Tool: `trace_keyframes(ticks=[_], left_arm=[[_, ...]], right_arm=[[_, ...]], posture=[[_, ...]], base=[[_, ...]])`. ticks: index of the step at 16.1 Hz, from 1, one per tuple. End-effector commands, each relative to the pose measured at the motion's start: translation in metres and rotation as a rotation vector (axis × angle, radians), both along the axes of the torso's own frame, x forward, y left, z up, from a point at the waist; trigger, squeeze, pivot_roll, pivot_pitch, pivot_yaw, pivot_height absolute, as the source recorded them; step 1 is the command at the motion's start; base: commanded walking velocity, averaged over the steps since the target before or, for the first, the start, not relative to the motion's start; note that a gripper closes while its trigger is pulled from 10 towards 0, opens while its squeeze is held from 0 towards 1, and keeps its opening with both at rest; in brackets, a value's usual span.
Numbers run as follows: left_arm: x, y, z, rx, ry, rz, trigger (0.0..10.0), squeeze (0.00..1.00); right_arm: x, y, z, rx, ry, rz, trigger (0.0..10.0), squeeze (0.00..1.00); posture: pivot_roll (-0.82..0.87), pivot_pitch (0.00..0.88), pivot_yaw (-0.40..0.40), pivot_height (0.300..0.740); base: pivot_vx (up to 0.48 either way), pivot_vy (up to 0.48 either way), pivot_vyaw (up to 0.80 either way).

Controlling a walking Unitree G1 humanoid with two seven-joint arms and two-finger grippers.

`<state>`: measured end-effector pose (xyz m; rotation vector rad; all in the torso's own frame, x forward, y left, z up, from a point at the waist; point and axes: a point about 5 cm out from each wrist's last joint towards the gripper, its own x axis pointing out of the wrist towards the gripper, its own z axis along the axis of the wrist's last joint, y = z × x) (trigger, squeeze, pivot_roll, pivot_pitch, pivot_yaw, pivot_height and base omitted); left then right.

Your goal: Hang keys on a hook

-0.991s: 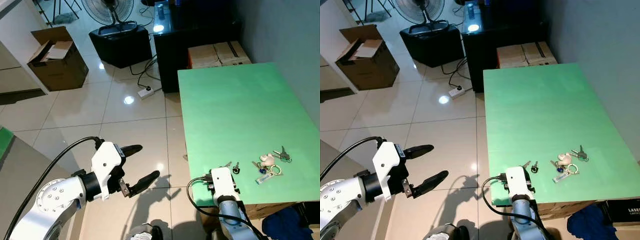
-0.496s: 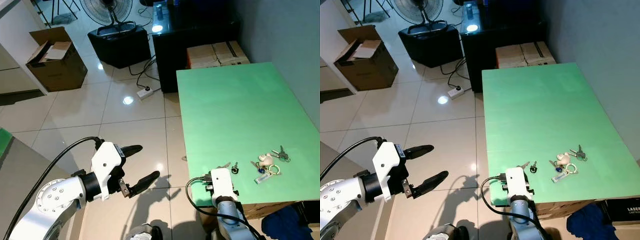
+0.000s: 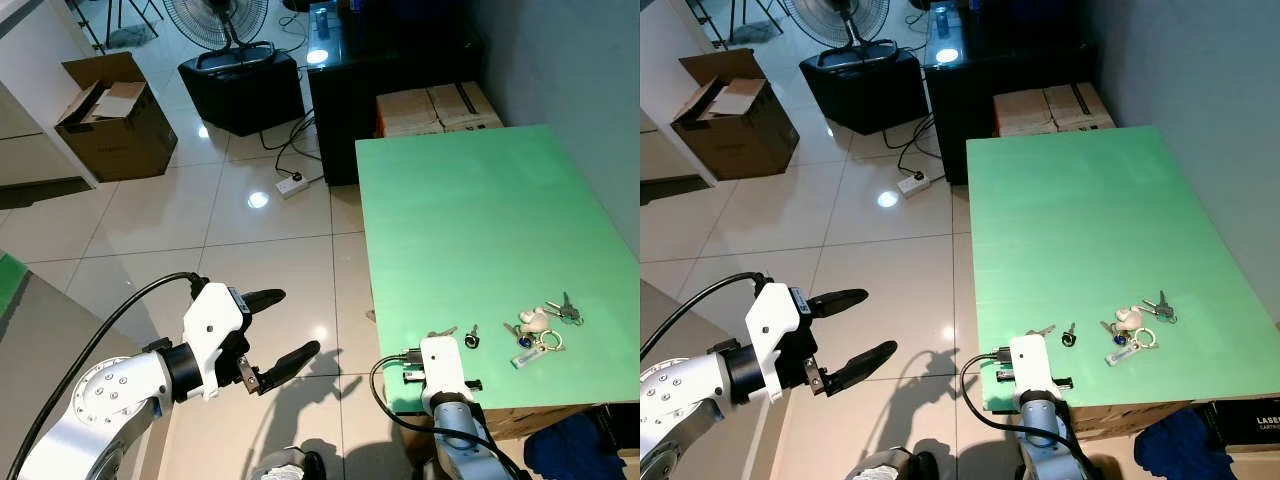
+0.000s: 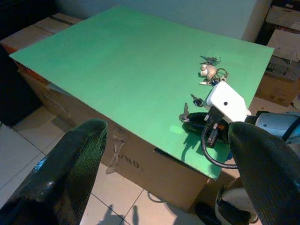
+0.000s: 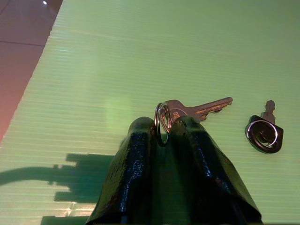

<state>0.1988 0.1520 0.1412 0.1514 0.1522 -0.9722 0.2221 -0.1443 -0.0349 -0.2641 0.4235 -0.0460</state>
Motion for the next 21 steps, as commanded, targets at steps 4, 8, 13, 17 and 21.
trace_keyframes(ticks=[4,8,13,17,21], left_arm=[[0.000,0.002,0.003,0.008,-0.007,0.006,10.0,0.00],[0.000,0.001,0.003,0.006,-0.007,0.007,10.0,0.00],[0.005,0.002,-0.002,0.009,-0.027,0.065,10.0,0.00],[0.022,0.017,-0.008,-0.071,-0.097,0.366,10.0,0.00],[0.013,0.009,-0.004,-0.147,-0.118,0.379,10.0,0.00]], right_arm=[[-0.008,-0.002,-0.009,0.011,0.058,-0.021,0.0,0.00],[-0.008,-0.002,-0.009,0.008,0.059,-0.018,0.0,0.00],[0.003,-0.011,0.010,0.008,-0.073,-0.039,0.0,0.00],[0.021,-0.004,0.095,0.141,-0.397,0.086,1.3,0.00],[0.029,0.004,0.145,0.137,-0.522,0.239,10.0,0.00]], posture=[[0.17,0.118,0.170,0.740],[0.17,0.112,0.169,0.740],[0.14,0.077,0.143,0.740],[0.04,0.000,0.088,0.740],[0.00,0.000,0.058,0.740]], base=[[0.000,0.000,0.00],[0.000,0.000,0.00],[0.000,0.000,0.00],[0.000,0.000,0.00],[0.000,0.000,0.20]])
